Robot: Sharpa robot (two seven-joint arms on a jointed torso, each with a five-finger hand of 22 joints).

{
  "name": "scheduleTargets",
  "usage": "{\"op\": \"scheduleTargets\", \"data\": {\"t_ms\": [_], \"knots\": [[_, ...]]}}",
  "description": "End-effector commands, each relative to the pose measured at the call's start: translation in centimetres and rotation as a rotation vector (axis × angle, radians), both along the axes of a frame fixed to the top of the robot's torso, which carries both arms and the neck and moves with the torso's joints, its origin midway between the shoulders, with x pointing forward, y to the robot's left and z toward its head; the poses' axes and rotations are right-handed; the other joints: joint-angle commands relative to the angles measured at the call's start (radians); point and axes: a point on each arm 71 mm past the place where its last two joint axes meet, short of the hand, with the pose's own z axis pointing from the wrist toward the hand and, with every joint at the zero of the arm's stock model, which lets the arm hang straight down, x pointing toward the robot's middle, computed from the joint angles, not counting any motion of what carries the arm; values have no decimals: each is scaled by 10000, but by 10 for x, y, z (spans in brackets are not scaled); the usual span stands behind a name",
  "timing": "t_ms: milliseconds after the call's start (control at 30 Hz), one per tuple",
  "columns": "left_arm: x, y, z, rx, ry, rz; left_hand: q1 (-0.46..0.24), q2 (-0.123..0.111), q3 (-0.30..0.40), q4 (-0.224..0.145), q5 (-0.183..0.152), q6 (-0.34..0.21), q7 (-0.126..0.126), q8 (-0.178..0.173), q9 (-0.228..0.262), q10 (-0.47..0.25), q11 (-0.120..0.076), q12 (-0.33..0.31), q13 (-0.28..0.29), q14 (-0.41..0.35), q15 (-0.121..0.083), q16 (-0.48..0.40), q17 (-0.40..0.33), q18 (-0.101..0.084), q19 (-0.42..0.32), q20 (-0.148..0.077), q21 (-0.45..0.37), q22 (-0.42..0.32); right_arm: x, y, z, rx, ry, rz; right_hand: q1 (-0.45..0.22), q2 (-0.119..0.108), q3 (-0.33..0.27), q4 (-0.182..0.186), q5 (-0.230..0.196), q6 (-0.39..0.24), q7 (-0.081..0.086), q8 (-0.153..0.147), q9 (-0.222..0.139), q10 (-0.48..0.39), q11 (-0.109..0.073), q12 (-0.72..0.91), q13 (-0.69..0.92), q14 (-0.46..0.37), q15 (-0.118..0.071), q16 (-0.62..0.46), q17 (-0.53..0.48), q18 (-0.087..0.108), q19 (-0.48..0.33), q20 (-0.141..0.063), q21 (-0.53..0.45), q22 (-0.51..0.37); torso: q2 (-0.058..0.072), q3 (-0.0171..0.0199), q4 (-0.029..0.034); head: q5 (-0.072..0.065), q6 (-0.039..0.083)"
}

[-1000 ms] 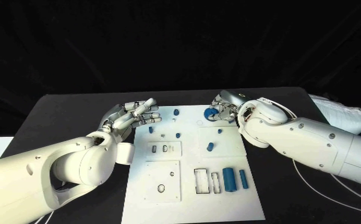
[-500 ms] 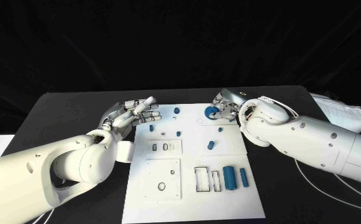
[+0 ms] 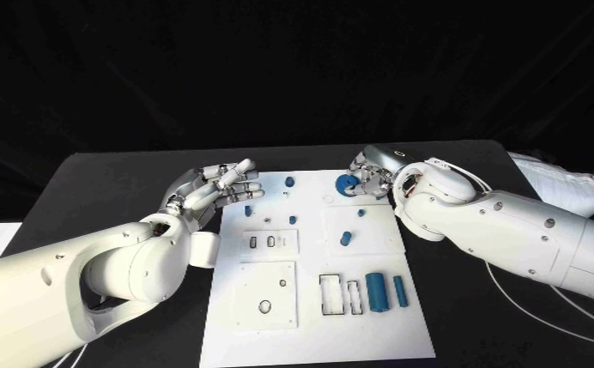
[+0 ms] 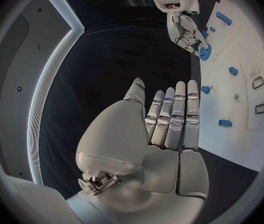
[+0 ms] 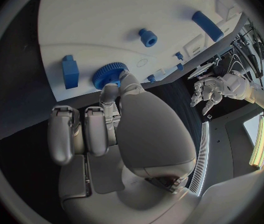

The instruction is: Assemble the parts on the task board

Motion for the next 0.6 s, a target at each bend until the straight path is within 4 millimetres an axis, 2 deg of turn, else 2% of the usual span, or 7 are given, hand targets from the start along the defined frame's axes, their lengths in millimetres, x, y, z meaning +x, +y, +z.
{"op": "scheduleTargets", "data": {"t_ms": [33, 300, 500, 600], "knots": [[0, -1, 2, -107, -114, -99, 107, -19, -6, -50, -27, -14, 39, -53, -14, -21, -6, -33, -12, -81, -8, -53, -4, 182, -97, 0, -18, -17, -1, 0, -1, -107, -28, 13, -58, 0, -7, 43, 63, -24, 18, -65, -12, -90, -17, -52, -14, 529, -10, 15, -9, -172, 48, 12, 57, 295, 0, 1, 2, -17, 15], [0, -1, 2, -104, -111, -95, 107, -19, -6, -50, -27, -14, 39, -53, -14, -21, -6, -33, -12, -81, -8, -53, -4, 182, -97, 0, -18, -17, 0, -1, -1, -296, 15, -20, 137, 169, 171, -23, 197, 113, -6, -8, 14, -88, -50, -18, 92, 524, -30, 11, 4, -172, 49, 10, 63, 312, 1, 3, 2, -35, 6], [0, -2, 2, -110, -113, -107, 102, -7, -2, -52, -29, -14, 40, -53, -14, -24, -5, -33, -12, -84, -7, -54, -4, 182, -99, 1, -17, -17, 0, 1, -3, -490, 64, 13, 406, 416, 561, -110, -279, 521, -87, 149, 77, 55, -125, 134, 320, 529, -95, 20, 41, -176, 59, -39, 77, 345, 3, 1, 5, -43, 0], [0, -2, 2, -110, -113, -107, 102, -6, -2, -52, -29, -14, 40, -53, -14, -24, -5, -33, -12, -84, -7, -54, -4, 182, -99, 2, -17, -17, 0, 2, -4, -631, 80, 5, 494, 562, 811, -133, -677, 774, -161, 240, 121, 141, -195, 209, 434, 535, -142, 30, 70, -182, 76, -81, 91, 377, 4, 1, 11, -43, -13]]}}
